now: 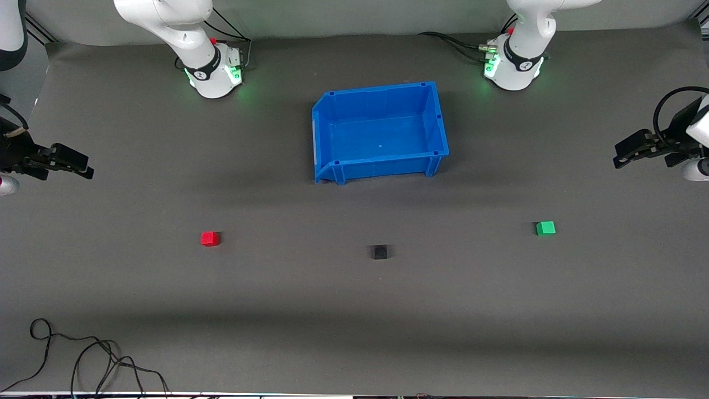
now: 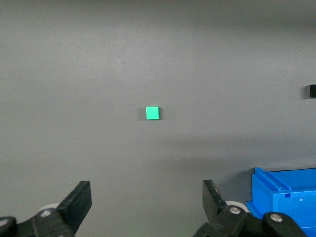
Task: Attach green and red cubes to black cube
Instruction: 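Lower the left gripper onto the green cube while the right gripper reaches the red cube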
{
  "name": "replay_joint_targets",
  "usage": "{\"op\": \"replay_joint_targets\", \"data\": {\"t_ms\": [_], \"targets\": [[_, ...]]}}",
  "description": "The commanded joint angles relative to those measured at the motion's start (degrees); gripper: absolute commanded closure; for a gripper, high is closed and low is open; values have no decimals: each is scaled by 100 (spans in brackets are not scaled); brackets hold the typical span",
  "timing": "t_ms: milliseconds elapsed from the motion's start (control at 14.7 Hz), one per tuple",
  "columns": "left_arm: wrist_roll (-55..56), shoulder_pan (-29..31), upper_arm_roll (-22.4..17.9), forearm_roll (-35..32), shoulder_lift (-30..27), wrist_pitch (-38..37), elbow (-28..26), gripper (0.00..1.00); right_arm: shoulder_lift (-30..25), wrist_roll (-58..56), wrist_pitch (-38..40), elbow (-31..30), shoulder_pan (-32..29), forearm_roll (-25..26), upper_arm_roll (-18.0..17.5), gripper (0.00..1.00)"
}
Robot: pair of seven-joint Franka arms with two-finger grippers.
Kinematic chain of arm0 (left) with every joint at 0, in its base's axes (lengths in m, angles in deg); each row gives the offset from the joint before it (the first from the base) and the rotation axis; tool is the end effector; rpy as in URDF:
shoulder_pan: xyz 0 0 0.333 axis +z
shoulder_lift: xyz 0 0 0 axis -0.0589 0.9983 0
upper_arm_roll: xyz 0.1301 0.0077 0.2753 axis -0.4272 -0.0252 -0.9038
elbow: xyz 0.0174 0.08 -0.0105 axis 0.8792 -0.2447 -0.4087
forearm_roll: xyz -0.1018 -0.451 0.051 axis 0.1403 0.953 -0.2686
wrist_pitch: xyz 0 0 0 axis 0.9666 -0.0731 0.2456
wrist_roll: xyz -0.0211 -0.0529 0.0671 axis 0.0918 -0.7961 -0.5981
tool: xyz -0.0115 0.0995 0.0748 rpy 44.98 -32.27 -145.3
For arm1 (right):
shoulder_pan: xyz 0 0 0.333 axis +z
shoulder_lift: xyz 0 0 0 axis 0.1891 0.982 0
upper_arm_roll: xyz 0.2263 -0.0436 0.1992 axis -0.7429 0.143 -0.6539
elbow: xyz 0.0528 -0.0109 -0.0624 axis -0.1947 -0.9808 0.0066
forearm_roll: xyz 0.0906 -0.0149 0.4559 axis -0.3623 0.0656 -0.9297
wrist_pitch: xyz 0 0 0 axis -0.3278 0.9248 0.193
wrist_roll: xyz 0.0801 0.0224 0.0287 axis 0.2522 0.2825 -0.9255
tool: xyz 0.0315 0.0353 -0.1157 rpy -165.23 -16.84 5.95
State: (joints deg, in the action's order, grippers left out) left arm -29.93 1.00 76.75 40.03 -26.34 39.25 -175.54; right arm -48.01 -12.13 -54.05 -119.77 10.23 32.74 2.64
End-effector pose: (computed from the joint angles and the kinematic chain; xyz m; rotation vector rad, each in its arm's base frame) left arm 0.6268 0.0039 0.5666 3.1402 0.0234 -0.0065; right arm 0.6340 -0.0422 0.5645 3.1399 -0.0311 -0.0352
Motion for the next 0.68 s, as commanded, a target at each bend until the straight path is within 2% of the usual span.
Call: {"op": "replay_joint_targets", "data": {"t_ms": [0,340,476,612], "targets": [[52,-24,-19,-6,117,-115,133,0,43,-41,77,107,32,-54,20,0],[52,2,-28,-6,162,-71,125,0,69,-154,77,133,32,-45,20,0],[43,2,-27,-6,162,-10,-24,0,52,-1028,77,116,40,-54,-23,0],[43,37,-28,-6,171,410,-453,0,60,-2058,77,116,93,-45,-24,0]]}}
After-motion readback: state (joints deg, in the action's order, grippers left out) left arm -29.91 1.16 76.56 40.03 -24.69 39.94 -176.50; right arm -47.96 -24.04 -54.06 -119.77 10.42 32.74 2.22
